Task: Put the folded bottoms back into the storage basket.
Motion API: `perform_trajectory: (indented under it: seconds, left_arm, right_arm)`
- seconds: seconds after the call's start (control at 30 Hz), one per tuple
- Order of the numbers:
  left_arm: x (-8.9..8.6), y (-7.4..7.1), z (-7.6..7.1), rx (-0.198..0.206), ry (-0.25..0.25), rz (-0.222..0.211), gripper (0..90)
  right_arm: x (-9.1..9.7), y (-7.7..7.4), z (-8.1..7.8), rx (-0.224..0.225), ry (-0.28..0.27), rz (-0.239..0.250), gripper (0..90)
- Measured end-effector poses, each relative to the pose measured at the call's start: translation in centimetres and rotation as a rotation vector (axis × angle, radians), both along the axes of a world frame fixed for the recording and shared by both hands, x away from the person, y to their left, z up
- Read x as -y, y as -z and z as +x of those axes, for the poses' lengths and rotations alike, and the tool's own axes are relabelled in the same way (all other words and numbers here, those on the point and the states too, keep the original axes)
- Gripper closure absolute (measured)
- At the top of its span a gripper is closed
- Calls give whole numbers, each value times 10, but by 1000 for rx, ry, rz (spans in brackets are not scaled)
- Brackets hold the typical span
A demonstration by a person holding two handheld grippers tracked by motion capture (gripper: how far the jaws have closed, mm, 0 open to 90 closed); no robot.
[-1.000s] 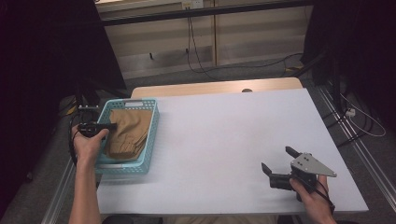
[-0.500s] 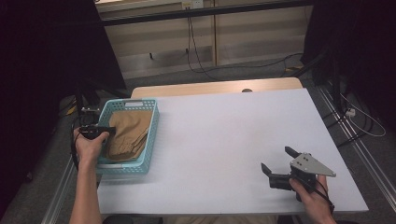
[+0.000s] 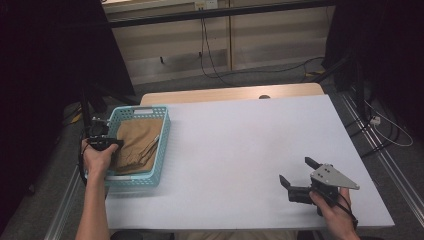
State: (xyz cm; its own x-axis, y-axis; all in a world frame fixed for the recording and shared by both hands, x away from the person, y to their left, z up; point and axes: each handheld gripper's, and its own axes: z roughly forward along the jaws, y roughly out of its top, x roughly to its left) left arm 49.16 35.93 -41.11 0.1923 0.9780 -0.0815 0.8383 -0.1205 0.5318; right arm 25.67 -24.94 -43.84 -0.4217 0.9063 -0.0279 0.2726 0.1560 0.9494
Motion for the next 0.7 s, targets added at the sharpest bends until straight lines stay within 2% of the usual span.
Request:
perform_trajectory:
  seconds: [0.2, 0.37, 0.53, 0.7]
  left_arm:
    - [1, 2, 0, -14, 0, 26, 826]
    - [2, 7, 2, -44, -7, 30, 821]
    - [2, 10, 3, -67, 6, 34, 818]
    - [3, 10, 3, -63, -4, 30, 812]
  right_arm:
    - [1, 0, 0, 2, 2, 0, 17]
    - [1, 0, 0, 3, 2, 0, 17]
    - [1, 0, 0, 1, 0, 0, 17]
    - [0, 0, 0, 0, -2, -1, 17]
